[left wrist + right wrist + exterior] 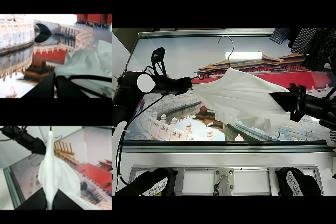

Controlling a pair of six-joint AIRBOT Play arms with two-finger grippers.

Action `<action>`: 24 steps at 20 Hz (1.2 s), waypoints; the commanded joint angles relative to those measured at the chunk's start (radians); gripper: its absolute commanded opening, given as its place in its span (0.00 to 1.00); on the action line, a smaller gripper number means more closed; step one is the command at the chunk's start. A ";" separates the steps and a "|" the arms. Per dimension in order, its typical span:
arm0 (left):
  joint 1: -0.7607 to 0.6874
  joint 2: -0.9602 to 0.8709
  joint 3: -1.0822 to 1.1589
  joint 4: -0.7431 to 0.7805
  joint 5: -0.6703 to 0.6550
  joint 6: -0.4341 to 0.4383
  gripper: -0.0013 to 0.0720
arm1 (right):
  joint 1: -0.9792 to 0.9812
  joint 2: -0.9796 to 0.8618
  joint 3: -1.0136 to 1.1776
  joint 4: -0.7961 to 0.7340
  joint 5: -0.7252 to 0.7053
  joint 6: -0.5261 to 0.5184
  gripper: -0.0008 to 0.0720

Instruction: Fold the clothes and pants, and hang the long-sleeved shirts on hangers.

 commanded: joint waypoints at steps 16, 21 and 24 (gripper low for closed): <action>-0.165 0.001 0.517 0.113 -0.282 0.150 0.03 | 0.128 -0.052 -0.161 0.162 -0.097 -0.265 0.03; -0.255 0.001 0.663 0.283 -0.383 0.151 0.04 | 0.235 -0.092 -0.160 0.444 -0.136 -0.390 0.03; -0.236 0.000 0.665 0.289 -0.396 0.150 0.04 | 0.270 -0.087 -0.159 0.413 -0.135 -0.374 0.03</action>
